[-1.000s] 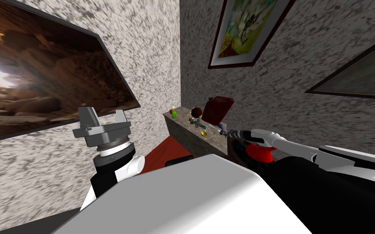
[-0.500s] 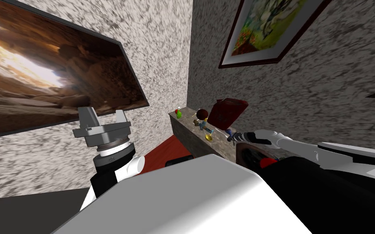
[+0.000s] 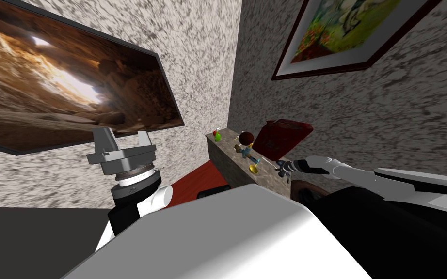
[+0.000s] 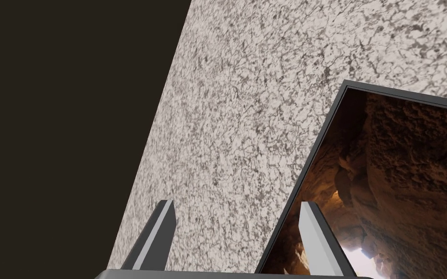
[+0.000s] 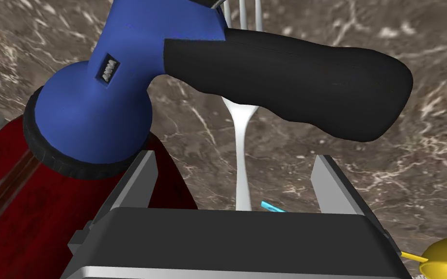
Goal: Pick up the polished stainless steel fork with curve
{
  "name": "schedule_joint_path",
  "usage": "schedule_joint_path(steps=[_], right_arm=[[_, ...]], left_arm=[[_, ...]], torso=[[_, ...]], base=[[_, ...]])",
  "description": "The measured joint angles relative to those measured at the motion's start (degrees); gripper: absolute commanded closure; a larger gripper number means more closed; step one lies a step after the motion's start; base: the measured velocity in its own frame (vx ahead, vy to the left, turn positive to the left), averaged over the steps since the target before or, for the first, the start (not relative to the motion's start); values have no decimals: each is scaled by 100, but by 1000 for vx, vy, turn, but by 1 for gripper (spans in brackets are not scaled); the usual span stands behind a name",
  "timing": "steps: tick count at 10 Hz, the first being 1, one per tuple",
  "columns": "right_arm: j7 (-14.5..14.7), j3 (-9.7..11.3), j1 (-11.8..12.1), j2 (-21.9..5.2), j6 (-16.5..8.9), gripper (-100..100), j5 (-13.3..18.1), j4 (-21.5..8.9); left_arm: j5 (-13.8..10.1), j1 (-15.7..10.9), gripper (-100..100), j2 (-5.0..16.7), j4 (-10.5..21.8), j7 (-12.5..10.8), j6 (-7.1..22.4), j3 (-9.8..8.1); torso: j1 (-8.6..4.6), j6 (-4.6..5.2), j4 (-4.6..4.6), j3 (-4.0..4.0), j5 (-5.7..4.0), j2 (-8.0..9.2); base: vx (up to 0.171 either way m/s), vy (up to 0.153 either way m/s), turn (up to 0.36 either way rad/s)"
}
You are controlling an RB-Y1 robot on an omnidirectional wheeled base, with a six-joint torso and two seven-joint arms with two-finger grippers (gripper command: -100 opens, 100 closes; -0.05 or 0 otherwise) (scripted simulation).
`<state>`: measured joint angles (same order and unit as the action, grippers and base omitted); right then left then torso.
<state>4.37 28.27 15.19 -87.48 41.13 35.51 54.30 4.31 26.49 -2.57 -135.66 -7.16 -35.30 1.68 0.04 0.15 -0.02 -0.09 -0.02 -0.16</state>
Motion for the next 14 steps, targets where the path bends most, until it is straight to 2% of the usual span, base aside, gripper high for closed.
schedule_joint_path(steps=[1, 3, 4, 8, 10, 11, 12, 14], right_arm=[[0, -1, 0, 0, 0, -100, 0, 0], [83, -11, 70, 166, -128, -100, -19, -20], [98, -11, 71, 175, -135, 100, -19, -28], [97, -11, 70, 174, -135, 100, -19, -27], [97, -11, 70, 174, -135, -100, -19, -27], [38, -82, 105, 123, -168, -100, -19, 6], [-36, -240, 230, 22, -212, -100, -69, 66], [-161, -351, 158, -15, -171, -100, -7, -62]], left_arm=[[0, 0, 0, 0, 0, 0, 0, 0], [0, 0, 0, 0, 0, 0, 0, 0], [0, 0, 0, 0, 0, 0, 0, 0], [0, 0, 0, 0, 0, 0, 0, 0], [0, 0, 0, 0, 0, 0, 0, 0], [0, -2, 0, -1, 1, 0, 0, 1], [0, -2, 0, -1, 1, 0, 0, 1], [0, -2, 0, -1, 0, 0, 0, 1]], torso=[[3, 0, 1, 3, 1, 5], [-5, -1, 0, 0, -2, -1], [-1, 0, 1, 1, 0, 2], [6, 0, 2, 5, 2, 9], [6, 0, 2, 6, 2, 9], [37, -7, 6, 16, 8, 29], [48, -4, 10, 26, 14, 45], [33, -4, 8, 19, 10, 31]], base=[[20, -18, 77], [20, -19, 45], [0, 0, 0], [0, 0, 0], [-42, 46, 108], [-127, 111, 267], [-73, 76, 108], [-64, 56, 299]])
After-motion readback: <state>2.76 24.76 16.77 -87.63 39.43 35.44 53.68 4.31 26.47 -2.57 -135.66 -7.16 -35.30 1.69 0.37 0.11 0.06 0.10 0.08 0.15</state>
